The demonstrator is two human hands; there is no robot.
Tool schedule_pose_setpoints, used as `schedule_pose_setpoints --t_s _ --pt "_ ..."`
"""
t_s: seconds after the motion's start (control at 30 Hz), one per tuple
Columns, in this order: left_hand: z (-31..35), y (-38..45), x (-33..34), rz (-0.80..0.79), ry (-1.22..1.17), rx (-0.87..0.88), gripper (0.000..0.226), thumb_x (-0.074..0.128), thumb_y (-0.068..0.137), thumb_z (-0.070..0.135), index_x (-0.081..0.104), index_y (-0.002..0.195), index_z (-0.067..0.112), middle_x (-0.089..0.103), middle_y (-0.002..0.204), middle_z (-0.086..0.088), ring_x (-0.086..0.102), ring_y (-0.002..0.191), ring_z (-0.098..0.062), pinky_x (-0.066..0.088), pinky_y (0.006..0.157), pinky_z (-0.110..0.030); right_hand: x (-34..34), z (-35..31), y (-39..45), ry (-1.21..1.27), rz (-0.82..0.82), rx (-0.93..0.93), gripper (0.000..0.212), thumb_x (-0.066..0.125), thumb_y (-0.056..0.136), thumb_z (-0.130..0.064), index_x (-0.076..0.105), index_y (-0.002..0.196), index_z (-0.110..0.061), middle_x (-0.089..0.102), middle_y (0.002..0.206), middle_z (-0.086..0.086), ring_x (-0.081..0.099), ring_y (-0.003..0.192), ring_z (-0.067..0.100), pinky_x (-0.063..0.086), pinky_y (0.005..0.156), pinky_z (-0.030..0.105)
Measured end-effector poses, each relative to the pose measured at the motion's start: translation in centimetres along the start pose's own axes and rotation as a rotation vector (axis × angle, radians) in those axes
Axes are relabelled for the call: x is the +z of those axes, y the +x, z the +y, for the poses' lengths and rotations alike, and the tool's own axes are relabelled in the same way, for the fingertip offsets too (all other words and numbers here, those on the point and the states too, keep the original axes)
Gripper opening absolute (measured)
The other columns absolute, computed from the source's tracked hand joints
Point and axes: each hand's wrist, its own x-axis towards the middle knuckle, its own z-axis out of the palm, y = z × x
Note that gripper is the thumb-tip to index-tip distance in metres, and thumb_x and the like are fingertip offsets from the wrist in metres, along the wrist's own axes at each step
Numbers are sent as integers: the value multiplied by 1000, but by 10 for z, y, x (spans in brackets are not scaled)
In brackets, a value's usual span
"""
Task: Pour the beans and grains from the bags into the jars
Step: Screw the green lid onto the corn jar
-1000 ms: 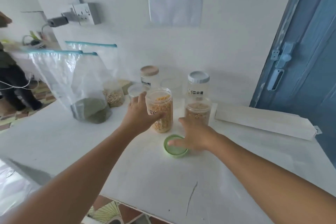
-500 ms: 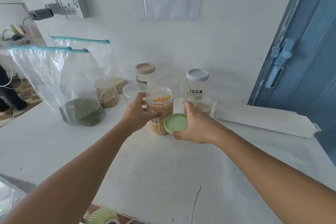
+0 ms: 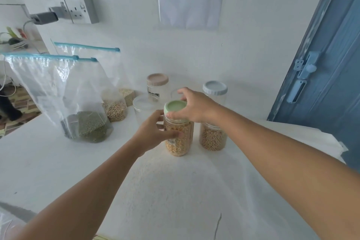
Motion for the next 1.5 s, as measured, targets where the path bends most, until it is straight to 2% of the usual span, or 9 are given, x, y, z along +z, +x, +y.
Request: schedule_pose_setpoints --t_s 0.37,0.53,0.63,0.8,0.9,0.97,1.03,1.23,1.5 --pt "-6 9 1 -69 -95 33 84 100 65 29 56 136 38 69 125 12 67 113 -10 59 83 -26 -15 -9 13 -141 -227 -85 90 87 73 -50 43 151 -37 54 137 -16 56 119 8 51 100 31" --pt "-8 10 6 -34 -66 65 75 100 63 38 58 125 41 69 118 14 67 109 -12 61 87 -32 7 -10 3 -385 58 136 97 50 62 -102 60 116 -23 59 114 -2 60 105 21 50 79 40" --pt "-9 11 7 -30 -54 76 74 100 63 40 56 124 42 69 116 15 68 106 -10 60 81 -25 18 -8 -9 -473 109 179 113 26 68 -105 57 129 -15 58 127 8 54 120 30 47 87 46" --pt "-8 7 11 -6 -75 86 83 98 65 38 52 134 36 65 119 14 68 100 -4 57 67 -16 11 -2 -30 -460 336 165 94 10 80 -96 49 63 -13 58 82 4 59 83 25 40 67 39" --pt "-5 7 15 8 -90 86 85 99 65 34 52 135 34 64 119 13 67 98 -2 56 64 -13 8 5 -27 -429 392 112 82 30 83 -93 61 95 -19 58 110 3 56 105 24 50 85 45" --pt "-4 8 15 6 -94 80 84 99 65 33 52 135 35 64 119 13 67 97 -1 57 64 -15 4 8 -20 -301 167 107 87 53 81 -86 47 142 -24 47 141 3 43 134 24 43 106 48" --pt "-3 8 16 14 -91 75 83 99 65 33 52 134 36 64 119 14 68 94 2 57 64 -16 1 9 -15 -169 -22 104 98 65 81 -78 32 158 -28 35 156 0 30 147 22 35 115 47" --pt "-3 2 27 90 -105 50 78 100 64 29 56 127 37 68 118 14 68 95 5 59 69 -22 26 2 -8 -278 193 166 98 66 71 -83 45 140 -18 45 134 3 42 129 26 43 104 45" --pt "0 7 36 167 -89 50 77 99 67 29 54 128 35 68 111 17 69 92 6 58 67 -21 24 13 1 -225 141 147 94 65 75 -80 44 144 -21 42 137 2 38 134 27 38 108 48"
